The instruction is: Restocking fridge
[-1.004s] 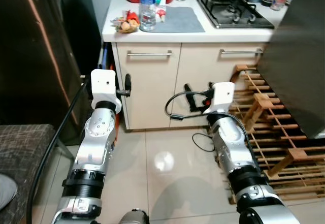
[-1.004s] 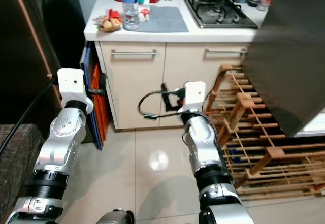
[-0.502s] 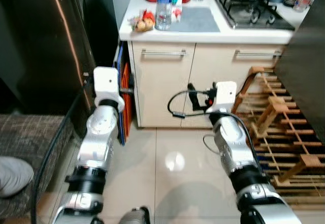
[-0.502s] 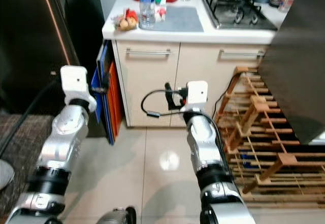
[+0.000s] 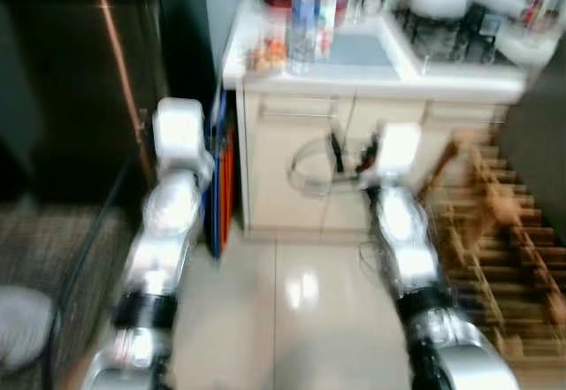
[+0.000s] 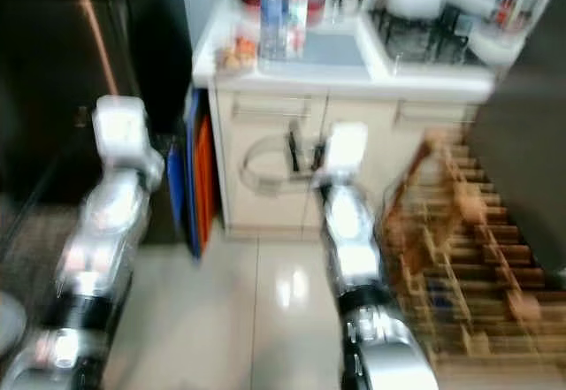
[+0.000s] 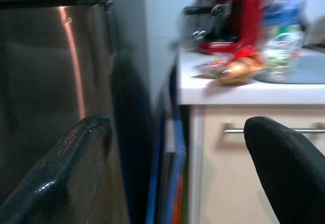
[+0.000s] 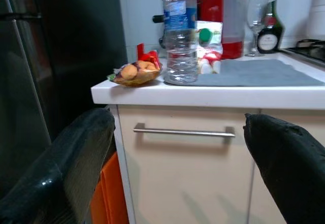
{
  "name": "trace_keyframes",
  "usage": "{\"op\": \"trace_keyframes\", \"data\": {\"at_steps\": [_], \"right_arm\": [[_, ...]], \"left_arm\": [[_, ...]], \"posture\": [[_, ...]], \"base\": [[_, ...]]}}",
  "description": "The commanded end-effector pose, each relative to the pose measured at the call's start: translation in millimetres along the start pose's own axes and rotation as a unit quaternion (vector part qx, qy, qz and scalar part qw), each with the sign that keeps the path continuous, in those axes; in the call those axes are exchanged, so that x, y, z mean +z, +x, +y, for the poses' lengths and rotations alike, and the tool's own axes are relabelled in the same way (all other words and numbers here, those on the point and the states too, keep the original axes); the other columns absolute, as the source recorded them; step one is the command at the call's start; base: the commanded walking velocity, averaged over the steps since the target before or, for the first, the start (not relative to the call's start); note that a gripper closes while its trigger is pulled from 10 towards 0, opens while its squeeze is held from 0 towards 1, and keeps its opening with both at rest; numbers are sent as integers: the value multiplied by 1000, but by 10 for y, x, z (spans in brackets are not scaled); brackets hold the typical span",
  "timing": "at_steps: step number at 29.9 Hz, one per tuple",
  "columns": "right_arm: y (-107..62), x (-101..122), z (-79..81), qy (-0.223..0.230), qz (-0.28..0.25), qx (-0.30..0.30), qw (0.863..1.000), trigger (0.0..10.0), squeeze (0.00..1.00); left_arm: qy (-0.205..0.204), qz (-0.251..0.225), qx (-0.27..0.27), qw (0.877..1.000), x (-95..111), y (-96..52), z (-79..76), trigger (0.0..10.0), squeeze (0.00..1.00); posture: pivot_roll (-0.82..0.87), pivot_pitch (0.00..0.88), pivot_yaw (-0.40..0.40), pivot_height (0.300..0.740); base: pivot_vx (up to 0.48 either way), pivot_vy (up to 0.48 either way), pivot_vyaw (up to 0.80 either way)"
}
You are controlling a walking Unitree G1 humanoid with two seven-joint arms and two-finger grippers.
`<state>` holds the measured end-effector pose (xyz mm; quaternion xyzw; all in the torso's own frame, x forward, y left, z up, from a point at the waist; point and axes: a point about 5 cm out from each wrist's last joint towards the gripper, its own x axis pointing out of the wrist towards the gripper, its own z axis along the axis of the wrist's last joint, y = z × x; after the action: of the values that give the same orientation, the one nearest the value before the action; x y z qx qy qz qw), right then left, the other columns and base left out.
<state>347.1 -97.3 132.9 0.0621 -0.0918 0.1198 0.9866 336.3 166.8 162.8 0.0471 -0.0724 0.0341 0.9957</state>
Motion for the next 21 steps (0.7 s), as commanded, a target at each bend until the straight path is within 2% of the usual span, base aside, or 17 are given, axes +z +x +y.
{"op": "trace_keyframes", "data": {"at_steps": [1,8,16,18,19,21], "right_arm": [[-4,46,-163,-14,-6,-24,1000,10000,0],[29,111,-162,-17,-19,-23,999,10000,0],[105,276,-207,-30,-49,-31,998,10000,0],[207,524,-198,-42,-95,-34,994,10000,0],[207,524,-198,-42,-95,-34,994,10000,0],[276,673,-171,-46,-119,-31,991,10000,0]], "left_arm": [[-5,-24,-11,1000,119,38,-101,10000,0],[-8,-31,-9,999,159,55,-86,10000,0],[-9,-42,-29,999,196,52,-158,10000,0],[-1,-66,-61,996,277,46,-235,10000,0],[-1,-66,-61,996,277,46,-235,10000,0],[0,-79,-75,994,319,41,-275,10000,0]], "posture": [[-71,0,12,740],[-67,0,10,740],[-65,0,2,740],[-64,0,1,740],[-64,0,1,740],[-61,0,0,740]], "base": [[480,0,0],[480,0,0],[480,0,0],[480,0,0],[480,0,0],[480,0,0]]}}
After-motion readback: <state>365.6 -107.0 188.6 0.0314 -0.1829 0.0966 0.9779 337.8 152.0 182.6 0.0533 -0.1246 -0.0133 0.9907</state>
